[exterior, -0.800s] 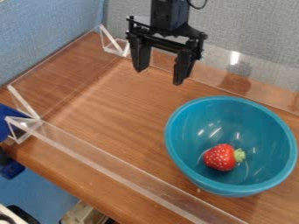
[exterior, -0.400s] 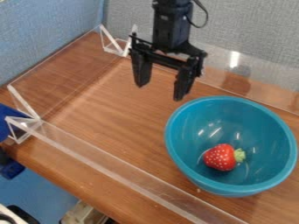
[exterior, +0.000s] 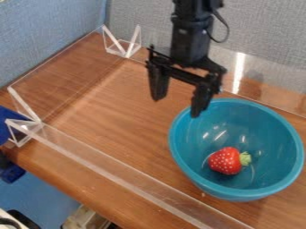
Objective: Remove the strawberry from inside the blue bowl and put it on the table
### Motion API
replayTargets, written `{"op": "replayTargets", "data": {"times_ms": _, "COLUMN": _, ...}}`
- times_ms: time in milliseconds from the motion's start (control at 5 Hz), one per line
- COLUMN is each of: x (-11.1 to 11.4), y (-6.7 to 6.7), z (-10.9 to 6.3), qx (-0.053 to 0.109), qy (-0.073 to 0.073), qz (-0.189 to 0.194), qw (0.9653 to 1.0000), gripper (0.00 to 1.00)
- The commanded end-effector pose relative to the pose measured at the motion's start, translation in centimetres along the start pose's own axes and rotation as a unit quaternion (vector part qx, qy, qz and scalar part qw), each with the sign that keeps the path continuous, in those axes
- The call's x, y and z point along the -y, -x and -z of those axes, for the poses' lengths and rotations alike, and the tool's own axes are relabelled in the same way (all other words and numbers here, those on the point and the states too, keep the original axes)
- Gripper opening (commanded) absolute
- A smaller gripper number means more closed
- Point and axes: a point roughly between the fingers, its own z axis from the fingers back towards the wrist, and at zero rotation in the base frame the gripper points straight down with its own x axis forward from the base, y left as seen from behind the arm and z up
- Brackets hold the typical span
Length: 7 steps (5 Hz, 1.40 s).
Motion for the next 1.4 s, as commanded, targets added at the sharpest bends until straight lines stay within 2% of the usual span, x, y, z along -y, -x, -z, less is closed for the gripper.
{"op": "replayTargets", "data": {"times_ms": 0, "x": 2.2, "y": 0.2, "z": -1.2, "qx": 0.031, "qy": -0.001, "qz": 0.033, "qw": 0.999, "gripper": 1.0}}
{"op": "replayTargets", "data": {"times_ms": 400, "x": 5.6, "y": 0.9, "z": 0.9, "qx": 0.034, "qy": -0.004, "qz": 0.071, "qw": 0.9969, "gripper": 1.0}}
{"op": "replayTargets", "data": {"times_ms": 1200, "x": 7.0, "y": 0.7, "z": 5.2, "qx": 0.017, "qy": -0.014, "qz": 0.079, "qw": 0.9966, "gripper": 1.0}}
